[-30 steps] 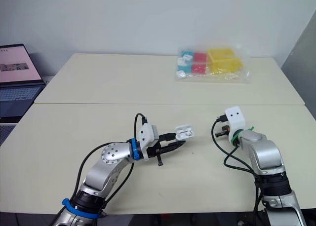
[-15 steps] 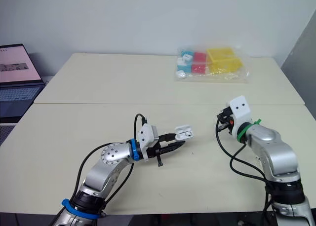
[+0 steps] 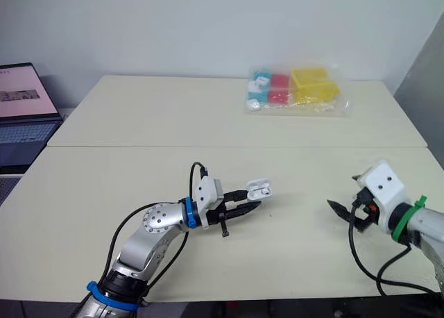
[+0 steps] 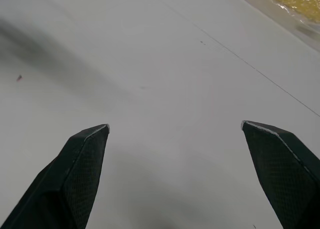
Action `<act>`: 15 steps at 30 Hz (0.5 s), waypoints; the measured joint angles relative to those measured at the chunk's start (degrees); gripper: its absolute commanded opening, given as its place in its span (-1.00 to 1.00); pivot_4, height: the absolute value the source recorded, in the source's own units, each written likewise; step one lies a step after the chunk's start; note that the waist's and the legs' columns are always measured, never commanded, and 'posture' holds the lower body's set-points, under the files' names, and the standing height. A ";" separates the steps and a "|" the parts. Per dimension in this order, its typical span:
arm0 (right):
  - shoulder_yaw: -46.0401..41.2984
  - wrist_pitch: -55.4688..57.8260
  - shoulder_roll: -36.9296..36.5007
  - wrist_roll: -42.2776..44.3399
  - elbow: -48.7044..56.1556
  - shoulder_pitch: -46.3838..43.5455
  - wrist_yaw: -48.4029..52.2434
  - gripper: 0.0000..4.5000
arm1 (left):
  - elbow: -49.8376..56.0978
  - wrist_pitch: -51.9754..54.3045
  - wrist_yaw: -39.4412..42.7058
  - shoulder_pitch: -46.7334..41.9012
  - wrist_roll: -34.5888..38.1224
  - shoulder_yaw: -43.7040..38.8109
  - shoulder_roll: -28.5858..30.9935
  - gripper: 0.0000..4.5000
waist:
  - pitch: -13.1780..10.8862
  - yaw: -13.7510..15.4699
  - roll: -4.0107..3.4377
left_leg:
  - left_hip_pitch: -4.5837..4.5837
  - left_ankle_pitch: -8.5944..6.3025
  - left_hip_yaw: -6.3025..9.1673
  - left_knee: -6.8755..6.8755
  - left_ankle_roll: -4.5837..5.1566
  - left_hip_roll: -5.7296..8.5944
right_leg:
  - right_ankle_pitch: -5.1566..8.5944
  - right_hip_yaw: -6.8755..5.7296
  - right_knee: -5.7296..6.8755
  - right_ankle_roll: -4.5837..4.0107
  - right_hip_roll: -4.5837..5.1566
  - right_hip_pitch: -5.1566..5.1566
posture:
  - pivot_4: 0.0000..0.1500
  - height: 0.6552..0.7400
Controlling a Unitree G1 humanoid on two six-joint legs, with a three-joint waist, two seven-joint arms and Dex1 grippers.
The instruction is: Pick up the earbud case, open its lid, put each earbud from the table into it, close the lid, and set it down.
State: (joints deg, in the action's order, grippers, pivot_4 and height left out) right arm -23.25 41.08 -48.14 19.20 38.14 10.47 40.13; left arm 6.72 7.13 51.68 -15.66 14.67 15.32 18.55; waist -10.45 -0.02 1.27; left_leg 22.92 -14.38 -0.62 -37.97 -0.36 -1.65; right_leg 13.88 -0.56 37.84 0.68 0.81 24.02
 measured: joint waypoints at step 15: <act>-7.49 -11.65 3.18 -4.08 -3.09 13.85 2.99 1.00 | -3.09 -2.20 1.39 -0.87 -0.04 0.08 -0.32 -0.65 | 0.00 -0.06 0.01 | -0.06 0.00 -0.04 -0.01 0.00 0.03 | -0.02 -0.01 -0.01 0.03 -0.01 -0.04 | 1.00 1.00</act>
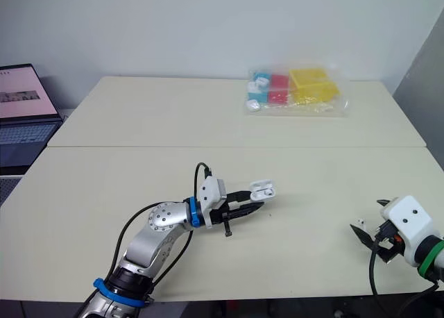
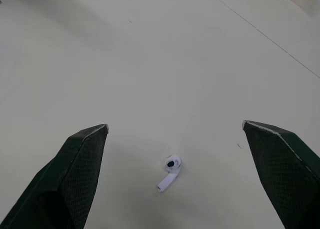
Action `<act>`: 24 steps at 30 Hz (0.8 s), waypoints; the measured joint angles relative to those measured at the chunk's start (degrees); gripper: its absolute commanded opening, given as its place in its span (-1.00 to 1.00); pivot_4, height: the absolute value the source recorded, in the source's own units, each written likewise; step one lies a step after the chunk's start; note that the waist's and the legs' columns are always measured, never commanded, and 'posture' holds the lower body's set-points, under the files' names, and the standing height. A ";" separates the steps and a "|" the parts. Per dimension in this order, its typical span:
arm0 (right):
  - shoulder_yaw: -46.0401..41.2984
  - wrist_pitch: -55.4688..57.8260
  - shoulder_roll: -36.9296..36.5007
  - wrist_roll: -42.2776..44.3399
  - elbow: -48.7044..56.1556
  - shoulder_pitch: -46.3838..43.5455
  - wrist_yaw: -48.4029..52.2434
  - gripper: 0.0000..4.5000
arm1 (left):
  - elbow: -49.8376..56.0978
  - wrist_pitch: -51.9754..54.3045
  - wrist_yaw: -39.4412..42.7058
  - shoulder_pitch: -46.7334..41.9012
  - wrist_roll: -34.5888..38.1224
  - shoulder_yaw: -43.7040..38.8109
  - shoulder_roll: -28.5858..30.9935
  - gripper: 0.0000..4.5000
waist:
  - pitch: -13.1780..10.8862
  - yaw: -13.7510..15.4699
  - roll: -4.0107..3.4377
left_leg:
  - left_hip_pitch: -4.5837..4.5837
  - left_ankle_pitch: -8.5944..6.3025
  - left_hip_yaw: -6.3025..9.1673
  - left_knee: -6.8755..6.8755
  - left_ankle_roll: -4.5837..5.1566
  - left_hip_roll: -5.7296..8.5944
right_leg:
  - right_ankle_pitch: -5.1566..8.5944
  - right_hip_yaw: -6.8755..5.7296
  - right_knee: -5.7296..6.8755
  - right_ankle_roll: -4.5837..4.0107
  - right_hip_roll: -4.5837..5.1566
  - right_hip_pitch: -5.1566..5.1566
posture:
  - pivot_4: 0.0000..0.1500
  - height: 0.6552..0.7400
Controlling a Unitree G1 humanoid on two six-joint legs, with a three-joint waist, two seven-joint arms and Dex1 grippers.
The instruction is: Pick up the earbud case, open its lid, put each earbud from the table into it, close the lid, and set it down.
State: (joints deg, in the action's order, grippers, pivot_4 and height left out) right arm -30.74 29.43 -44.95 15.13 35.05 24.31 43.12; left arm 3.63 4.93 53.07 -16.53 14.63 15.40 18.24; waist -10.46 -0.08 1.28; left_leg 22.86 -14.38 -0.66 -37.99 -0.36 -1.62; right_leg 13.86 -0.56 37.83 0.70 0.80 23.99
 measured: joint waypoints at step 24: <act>8.53 5.50 2.66 0.78 -19.87 -12.44 -2.24 1.00 | 3.17 1.36 -1.71 2.53 0.04 -0.06 1.96 -0.65 | 0.02 0.14 -0.04 | 0.06 0.00 0.01 0.01 0.00 -0.01 | 0.01 0.08 -0.02 -0.03 0.01 0.01 | 1.00 1.00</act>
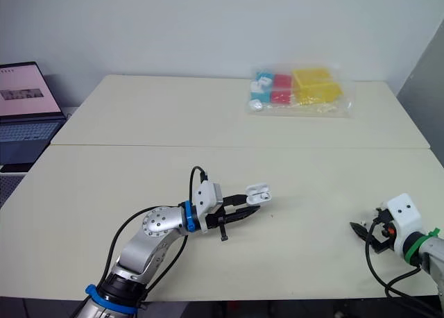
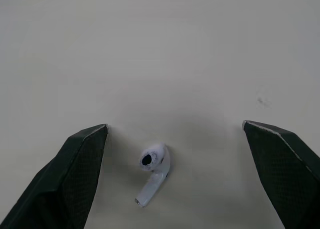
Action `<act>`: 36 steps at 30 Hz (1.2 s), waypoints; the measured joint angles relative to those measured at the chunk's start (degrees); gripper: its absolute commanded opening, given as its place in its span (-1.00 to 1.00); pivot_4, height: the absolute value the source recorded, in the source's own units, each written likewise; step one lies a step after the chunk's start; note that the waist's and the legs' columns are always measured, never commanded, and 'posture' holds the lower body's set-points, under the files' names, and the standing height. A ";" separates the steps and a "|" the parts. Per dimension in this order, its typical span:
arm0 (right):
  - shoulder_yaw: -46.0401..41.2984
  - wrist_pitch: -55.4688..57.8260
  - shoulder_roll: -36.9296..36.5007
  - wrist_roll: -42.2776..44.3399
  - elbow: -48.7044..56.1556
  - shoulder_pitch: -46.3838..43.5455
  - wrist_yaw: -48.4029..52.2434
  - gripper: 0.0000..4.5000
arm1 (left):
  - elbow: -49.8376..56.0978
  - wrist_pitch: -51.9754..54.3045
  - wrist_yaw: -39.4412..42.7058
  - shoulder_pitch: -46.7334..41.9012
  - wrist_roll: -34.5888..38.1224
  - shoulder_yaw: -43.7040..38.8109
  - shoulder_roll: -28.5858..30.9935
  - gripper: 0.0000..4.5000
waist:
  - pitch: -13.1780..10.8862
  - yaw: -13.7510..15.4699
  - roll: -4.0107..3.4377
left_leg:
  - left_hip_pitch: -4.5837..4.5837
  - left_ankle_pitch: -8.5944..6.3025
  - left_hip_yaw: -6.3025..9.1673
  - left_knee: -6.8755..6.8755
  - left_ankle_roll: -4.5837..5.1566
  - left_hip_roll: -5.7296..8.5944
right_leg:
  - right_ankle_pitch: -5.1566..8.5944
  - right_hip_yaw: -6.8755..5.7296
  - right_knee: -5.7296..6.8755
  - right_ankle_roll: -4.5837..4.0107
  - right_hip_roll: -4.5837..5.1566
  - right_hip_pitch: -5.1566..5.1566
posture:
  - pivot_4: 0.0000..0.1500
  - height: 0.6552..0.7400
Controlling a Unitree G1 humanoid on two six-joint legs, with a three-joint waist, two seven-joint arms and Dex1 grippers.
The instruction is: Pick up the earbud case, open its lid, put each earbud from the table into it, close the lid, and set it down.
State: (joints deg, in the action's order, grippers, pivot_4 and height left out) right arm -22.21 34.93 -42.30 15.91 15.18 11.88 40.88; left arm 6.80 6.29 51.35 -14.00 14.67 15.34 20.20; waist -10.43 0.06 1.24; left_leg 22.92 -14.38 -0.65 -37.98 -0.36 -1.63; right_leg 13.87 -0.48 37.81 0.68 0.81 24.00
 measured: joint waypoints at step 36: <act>-5.77 -3.09 0.84 5.61 -0.03 4.39 0.23 1.00 | 2.31 2.05 -0.81 0.49 0.26 -0.05 0.98 -0.65 | 0.01 -0.10 -0.01 | -0.20 0.00 0.11 -0.03 0.00 -0.01 | 0.00 -0.07 -0.04 0.01 0.04 -0.28 | 1.00 1.00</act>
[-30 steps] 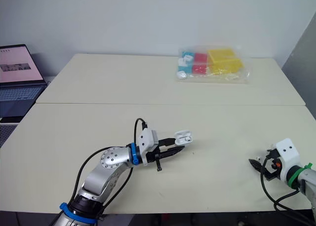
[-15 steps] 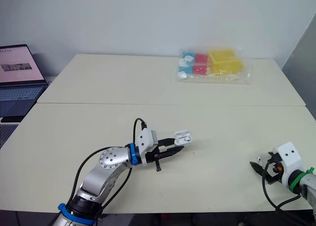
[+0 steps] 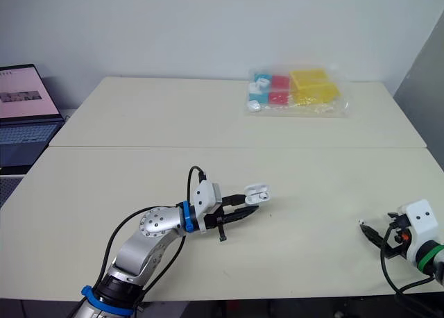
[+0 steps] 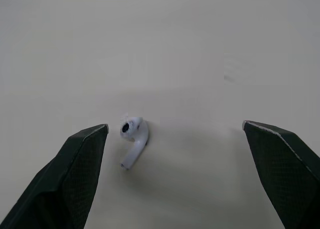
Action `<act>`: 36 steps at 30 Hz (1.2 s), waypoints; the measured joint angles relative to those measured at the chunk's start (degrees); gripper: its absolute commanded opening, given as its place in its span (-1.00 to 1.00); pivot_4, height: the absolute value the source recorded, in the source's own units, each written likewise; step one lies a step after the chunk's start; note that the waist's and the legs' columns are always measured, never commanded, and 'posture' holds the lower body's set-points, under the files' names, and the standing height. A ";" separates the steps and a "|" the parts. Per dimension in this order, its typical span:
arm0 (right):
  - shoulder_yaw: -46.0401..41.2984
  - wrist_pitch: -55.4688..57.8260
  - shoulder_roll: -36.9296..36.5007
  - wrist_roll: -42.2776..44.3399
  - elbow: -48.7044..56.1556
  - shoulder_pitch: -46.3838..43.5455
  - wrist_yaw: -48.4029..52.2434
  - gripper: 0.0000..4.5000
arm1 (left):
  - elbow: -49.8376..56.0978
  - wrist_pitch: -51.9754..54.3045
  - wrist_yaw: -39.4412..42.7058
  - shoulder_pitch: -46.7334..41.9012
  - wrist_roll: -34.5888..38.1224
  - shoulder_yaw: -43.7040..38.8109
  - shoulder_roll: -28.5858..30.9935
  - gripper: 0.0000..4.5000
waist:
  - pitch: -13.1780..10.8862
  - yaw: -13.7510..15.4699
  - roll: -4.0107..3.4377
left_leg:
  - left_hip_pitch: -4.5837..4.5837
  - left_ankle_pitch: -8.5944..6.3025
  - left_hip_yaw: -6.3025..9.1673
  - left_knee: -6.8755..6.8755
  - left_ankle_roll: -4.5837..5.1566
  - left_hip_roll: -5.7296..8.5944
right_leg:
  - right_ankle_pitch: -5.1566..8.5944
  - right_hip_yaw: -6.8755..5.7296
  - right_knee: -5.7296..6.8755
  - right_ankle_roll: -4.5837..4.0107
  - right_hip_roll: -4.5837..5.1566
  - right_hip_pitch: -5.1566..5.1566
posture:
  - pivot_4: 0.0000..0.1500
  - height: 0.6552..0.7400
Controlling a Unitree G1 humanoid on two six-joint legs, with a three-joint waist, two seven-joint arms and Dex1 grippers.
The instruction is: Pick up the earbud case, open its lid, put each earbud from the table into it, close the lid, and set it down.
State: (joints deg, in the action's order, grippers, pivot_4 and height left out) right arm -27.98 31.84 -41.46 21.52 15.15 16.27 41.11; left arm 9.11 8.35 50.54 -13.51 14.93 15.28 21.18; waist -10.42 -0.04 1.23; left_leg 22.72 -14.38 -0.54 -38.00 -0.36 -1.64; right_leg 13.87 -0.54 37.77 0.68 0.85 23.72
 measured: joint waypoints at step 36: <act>-1.32 1.19 -1.01 -0.79 0.75 0.22 -1.28 1.00 | 0.00 0.07 -0.05 0.00 0.12 0.00 -0.02 -0.65 | 0.00 0.06 -0.01 | 0.01 0.00 0.02 0.02 0.00 -0.01 | 0.00 -0.03 -0.01 0.00 0.01 0.00 | 1.00 1.00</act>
State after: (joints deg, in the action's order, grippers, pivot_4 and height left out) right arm -29.30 33.02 -42.47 20.72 15.90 16.49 39.84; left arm 9.11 8.42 50.49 -13.50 15.05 15.28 21.16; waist -10.42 0.02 1.22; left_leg 22.73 -14.38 -0.52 -37.98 -0.36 -1.65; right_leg 13.87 -0.57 37.76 0.68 0.86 23.72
